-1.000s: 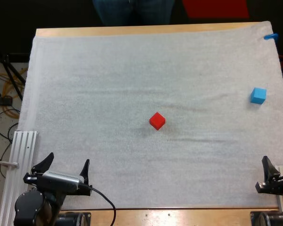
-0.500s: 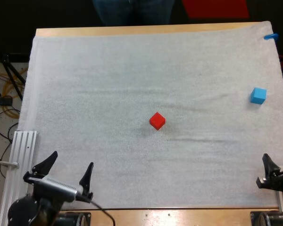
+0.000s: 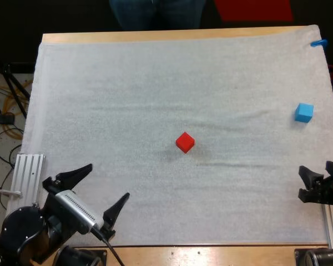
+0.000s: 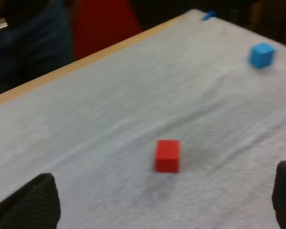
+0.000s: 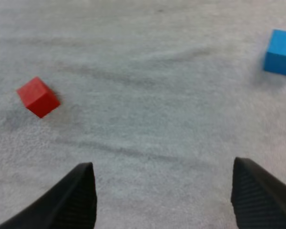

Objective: Stack red cube on blue cube

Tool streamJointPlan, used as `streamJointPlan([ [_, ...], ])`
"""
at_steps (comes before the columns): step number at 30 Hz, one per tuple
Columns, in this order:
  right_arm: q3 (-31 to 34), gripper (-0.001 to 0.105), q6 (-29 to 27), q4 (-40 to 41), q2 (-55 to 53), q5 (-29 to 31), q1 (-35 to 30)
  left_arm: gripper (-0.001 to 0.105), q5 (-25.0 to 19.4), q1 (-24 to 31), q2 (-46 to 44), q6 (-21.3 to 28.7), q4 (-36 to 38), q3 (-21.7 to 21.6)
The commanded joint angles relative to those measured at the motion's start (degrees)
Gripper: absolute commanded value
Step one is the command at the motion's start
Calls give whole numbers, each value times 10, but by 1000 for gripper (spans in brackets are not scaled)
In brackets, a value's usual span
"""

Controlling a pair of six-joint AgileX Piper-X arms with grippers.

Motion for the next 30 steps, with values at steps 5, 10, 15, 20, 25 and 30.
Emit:
streamJointPlan([
  [5, -44, 59, -9, 1, 40, -11, 65, 87, 6, -58, 31, -3, -5, -25],
  [10, -69, 59, -9, 1, 81, -11, 120, 87, 6, -61, 36, -3, -6, -27],
  [15, -90, 59, -1, -8, 134, -5, 180, 87, 6, -61, 36, -3, -6, -27],
  [20, -114, 59, 14, -47, 214, 57, 260, 87, 6, -61, 36, -3, -6, -27],
  [25, -146, 59, 7, -66, 306, 79, 315, 87, 6, -61, 36, -3, -6, -27],
  [30, -176, 59, -20, -98, 392, 84, 329, 87, 6, -61, 36, -3, -6, -27],
])
